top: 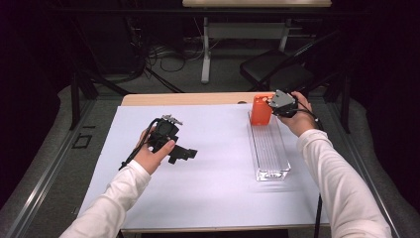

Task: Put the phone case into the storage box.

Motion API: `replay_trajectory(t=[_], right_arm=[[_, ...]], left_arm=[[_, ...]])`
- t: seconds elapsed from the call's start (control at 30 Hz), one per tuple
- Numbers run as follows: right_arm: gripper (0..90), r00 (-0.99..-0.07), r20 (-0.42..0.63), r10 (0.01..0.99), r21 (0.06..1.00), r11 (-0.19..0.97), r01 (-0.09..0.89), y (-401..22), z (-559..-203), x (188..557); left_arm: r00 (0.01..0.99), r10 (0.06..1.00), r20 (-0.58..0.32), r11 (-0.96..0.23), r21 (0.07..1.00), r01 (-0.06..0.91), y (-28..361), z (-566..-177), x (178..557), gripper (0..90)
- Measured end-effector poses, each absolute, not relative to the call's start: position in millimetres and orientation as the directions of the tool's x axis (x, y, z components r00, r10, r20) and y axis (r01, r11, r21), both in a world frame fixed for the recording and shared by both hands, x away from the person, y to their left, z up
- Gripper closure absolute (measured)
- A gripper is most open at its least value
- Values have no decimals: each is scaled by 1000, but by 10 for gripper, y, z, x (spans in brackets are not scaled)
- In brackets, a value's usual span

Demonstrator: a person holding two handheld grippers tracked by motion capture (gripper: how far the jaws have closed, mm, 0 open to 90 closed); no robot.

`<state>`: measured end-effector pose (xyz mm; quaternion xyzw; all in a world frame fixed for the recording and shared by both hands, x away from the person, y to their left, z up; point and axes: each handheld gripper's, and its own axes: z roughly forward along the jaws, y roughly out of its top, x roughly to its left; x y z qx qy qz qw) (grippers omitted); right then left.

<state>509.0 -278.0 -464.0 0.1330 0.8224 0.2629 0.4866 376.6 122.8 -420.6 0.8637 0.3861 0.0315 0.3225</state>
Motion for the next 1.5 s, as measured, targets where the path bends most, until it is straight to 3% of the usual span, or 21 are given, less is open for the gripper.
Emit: replay_trajectory(t=[0.53, 0.8, 1.2, 1.5], right_arm=[[406, -493, -699, 519, 596, 803, 1, -2772, -4632, 5068], [293, -475, -692, 543, 611, 792, 15, -2769, -4616, 5061], [282, -487, -666, 565, 626, 778, 46, -2766, -4626, 5048], [215, -474, -625, 620, 654, 748, 116, -2765, -4602, 5044]], left_arm=[[702, 685, -193, -499, 578, 646, 1215, -4215, 3769, 98], [698, 688, -198, -491, 581, 649, 1209, -4208, 3772, 98], [699, 688, -195, -495, 579, 648, 1222, -4196, 3771, 98], [701, 686, -194, -496, 580, 646, 1218, -4197, 3774, 98]])
